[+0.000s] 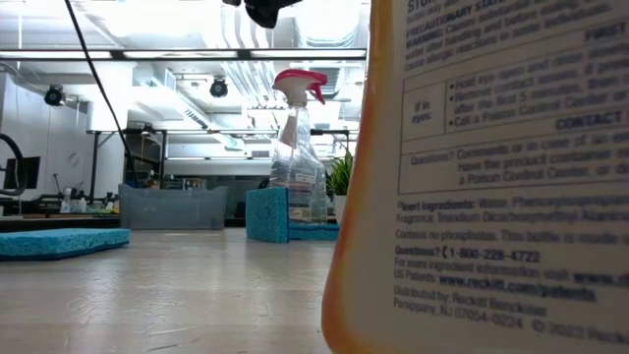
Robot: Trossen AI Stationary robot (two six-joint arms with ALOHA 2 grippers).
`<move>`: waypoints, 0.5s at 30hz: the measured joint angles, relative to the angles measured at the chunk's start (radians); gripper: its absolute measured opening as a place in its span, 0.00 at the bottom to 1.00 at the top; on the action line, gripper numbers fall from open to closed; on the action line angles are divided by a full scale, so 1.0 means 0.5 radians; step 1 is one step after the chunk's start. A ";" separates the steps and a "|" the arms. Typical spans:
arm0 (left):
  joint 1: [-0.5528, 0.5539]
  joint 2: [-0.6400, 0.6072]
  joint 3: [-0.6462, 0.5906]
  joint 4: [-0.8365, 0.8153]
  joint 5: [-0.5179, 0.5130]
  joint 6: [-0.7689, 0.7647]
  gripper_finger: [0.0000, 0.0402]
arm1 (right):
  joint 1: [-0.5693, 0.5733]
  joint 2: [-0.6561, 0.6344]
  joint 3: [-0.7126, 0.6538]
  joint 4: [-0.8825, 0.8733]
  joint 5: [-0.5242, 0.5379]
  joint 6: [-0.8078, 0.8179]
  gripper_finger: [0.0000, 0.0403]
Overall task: Pick & Place Kitchen Items
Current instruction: Put the violet towel into the purple bucket
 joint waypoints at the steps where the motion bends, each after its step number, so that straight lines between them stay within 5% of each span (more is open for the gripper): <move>1: 0.000 -0.001 0.001 0.010 -0.001 0.000 0.36 | 0.049 0.025 0.109 -0.218 0.054 0.108 0.04; 7: 0.000 -0.005 0.001 0.007 0.000 0.000 0.36 | 0.175 0.384 0.710 -1.209 0.104 0.751 0.04; 15: 0.000 -0.006 0.001 0.006 -0.006 -0.001 0.36 | 0.179 0.928 1.191 -2.013 -0.309 1.301 0.04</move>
